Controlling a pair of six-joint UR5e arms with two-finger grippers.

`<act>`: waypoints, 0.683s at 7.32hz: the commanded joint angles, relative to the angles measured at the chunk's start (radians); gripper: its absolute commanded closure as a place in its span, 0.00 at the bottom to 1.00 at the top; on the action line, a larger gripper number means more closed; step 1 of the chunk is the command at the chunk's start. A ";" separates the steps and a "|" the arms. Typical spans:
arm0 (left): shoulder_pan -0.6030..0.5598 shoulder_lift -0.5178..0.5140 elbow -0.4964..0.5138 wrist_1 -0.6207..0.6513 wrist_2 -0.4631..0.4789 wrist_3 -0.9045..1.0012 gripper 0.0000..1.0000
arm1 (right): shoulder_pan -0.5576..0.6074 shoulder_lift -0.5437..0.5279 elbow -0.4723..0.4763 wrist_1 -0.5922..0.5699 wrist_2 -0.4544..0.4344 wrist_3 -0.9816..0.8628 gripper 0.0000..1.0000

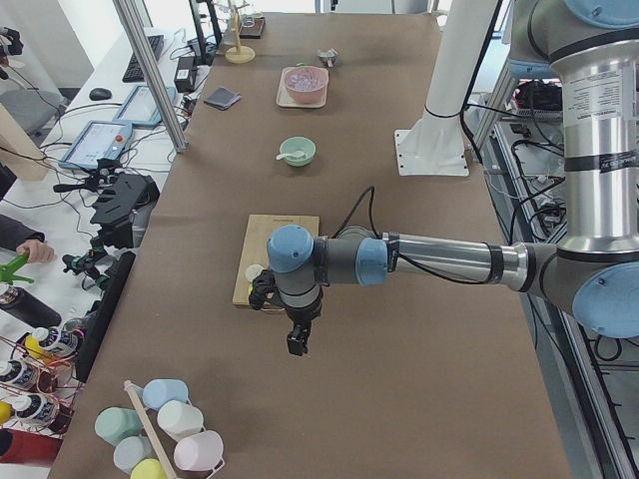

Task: Put spoon and ice into bowl

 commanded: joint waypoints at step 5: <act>0.000 -0.006 -0.004 -0.001 0.011 0.001 0.00 | 0.031 -0.027 -0.114 0.001 0.088 -0.009 0.00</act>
